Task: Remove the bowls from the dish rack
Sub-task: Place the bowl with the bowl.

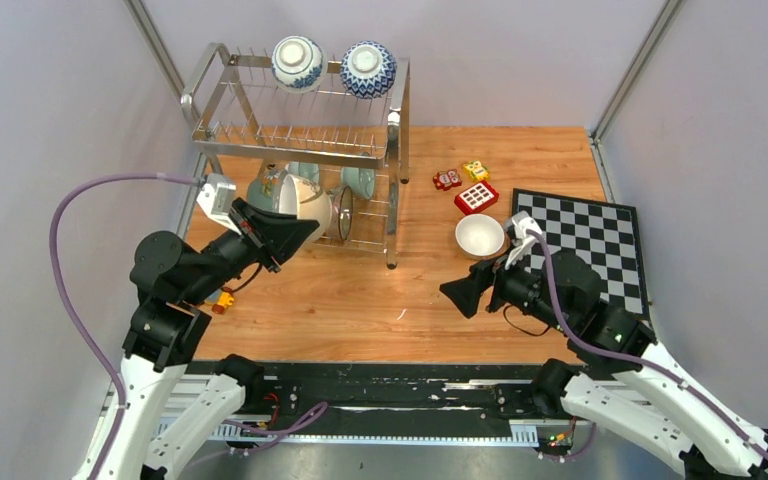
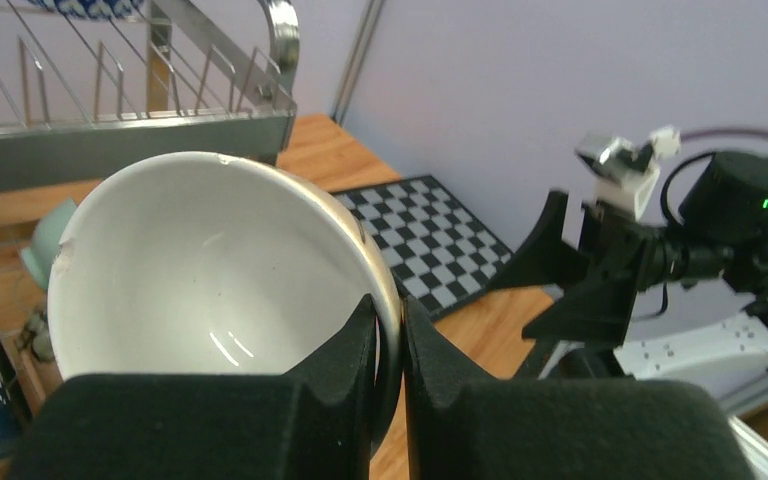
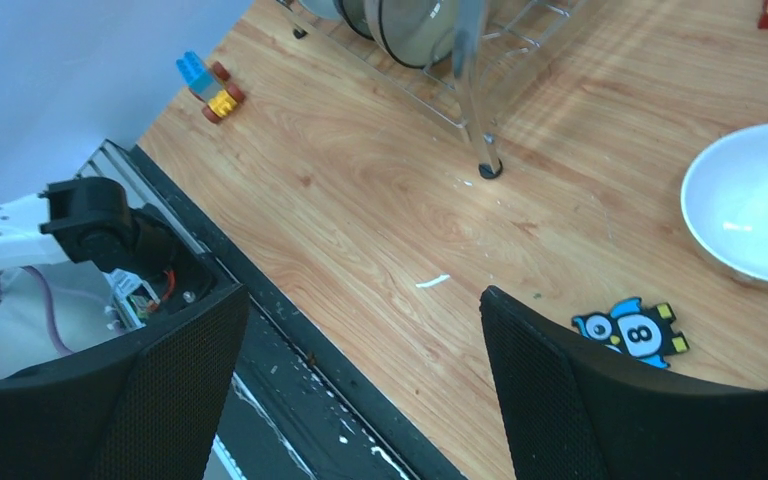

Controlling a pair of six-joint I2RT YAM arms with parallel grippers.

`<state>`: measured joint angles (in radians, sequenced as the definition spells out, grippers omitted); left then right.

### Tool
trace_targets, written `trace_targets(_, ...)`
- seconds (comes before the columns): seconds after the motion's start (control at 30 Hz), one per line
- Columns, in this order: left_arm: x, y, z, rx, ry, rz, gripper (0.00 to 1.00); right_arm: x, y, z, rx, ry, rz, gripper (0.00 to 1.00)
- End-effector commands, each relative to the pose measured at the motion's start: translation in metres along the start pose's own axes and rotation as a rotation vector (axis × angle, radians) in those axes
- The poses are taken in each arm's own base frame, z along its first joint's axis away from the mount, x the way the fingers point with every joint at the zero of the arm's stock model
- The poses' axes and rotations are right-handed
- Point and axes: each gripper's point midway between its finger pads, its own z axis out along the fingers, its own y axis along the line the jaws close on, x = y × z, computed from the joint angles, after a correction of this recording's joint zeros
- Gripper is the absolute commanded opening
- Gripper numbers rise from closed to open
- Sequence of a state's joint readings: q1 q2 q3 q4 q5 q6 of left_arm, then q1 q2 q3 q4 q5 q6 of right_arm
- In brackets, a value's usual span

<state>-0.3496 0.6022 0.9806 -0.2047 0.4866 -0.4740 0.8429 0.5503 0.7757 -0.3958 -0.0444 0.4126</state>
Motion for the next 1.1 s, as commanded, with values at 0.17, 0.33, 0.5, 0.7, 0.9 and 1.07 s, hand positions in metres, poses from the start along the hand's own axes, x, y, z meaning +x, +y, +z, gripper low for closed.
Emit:
trace_targets(0.17, 0.029, -0.011, -0.021, 0.02, 0.099, 0.053, 0.0, -0.038, 0.024, 0.005, -0.003, 0.134, -0.042, 0.87)
trace_targets(0.33, 0.055, -0.012, -0.027, 0.029, 0.205, 0.062, 0.0, -0.041, 0.024, 0.019, 0.049, 0.289, -0.092, 0.86)
trace_targets(0.5, 0.081, -0.012, -0.028, 0.035, 0.319, 0.075, 0.0, -0.043, 0.032, 0.032, 0.03, 0.336, -0.1, 0.86)
trace_targets(0.7, 0.108, -0.021, -0.02, 0.057, 0.431, 0.158, 0.0, -0.054, 0.038, 0.036, 0.022, 0.341, -0.112, 0.86)
trace_targets(0.9, 0.144, -0.04, -0.005, 0.094, 0.55, 0.377, 0.0, -0.044, 0.029, 0.03, 0.061, 0.407, -0.137, 0.86)
trace_targets(1.07, 0.168, -0.047, 0.004, 0.148, 0.568, 0.443, 0.0, -0.029, 0.023, 0.022, 0.069, 0.459, -0.143, 0.86)
